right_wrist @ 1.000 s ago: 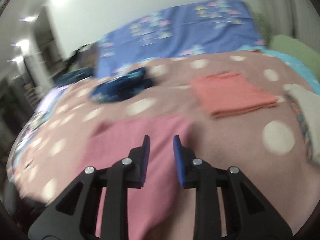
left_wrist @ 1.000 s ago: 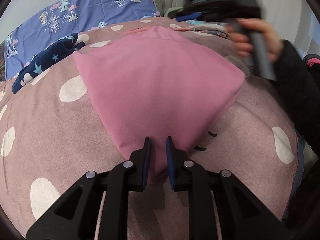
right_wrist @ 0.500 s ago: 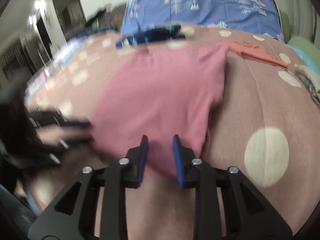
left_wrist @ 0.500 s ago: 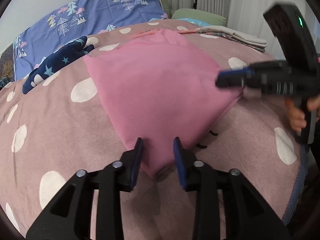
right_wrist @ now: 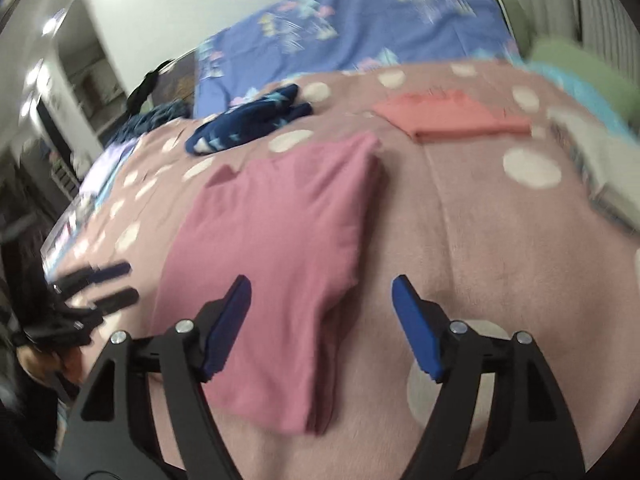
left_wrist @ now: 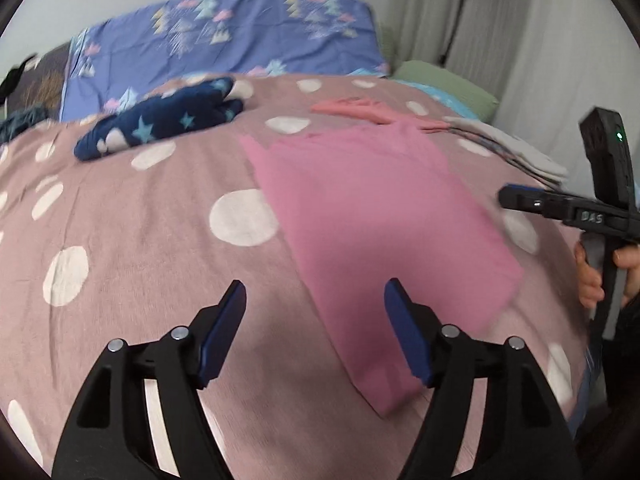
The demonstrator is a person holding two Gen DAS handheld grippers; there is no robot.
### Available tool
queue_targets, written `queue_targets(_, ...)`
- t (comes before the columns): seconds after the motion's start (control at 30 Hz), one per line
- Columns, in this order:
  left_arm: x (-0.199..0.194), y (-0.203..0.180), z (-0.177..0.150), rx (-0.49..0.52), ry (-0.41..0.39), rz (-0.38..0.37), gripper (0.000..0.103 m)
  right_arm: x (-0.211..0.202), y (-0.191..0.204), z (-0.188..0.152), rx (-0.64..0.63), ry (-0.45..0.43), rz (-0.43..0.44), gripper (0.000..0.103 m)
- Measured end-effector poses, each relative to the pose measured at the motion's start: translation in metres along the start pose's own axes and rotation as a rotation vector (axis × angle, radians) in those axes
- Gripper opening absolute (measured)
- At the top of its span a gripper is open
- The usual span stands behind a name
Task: Fold small clothes
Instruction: 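Grasp the folded pink shirt edge with the left tool while the right tool grasps it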
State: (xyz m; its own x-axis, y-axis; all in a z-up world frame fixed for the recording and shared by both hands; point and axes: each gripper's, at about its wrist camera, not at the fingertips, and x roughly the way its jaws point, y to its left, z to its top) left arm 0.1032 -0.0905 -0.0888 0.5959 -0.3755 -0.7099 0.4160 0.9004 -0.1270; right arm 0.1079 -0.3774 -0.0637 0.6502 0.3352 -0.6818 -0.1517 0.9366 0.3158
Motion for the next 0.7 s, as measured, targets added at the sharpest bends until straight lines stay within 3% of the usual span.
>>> queue_targets(0.13,0.038,0.017,0.013,-0.105,0.070,-0.065,0.072,0.024,-0.021,0.002,0.101,0.050,0.037,0.074)
queue_targets(0.27,0.070,0.032,0.026,-0.218,0.079,-0.141,0.085,0.039,-0.024,0.004,0.117,0.069,0.078,0.076)
queue_targets(0.57,0.103,0.026,0.050,-0.188,0.082,-0.201,0.096,0.075,-0.017,0.017,0.083,0.106,0.230,0.077)
queue_targets(0.7,0.105,0.020,0.049,-0.130,0.080,-0.212,0.095,0.074,-0.012,0.013,0.059,0.092,0.205,0.068)
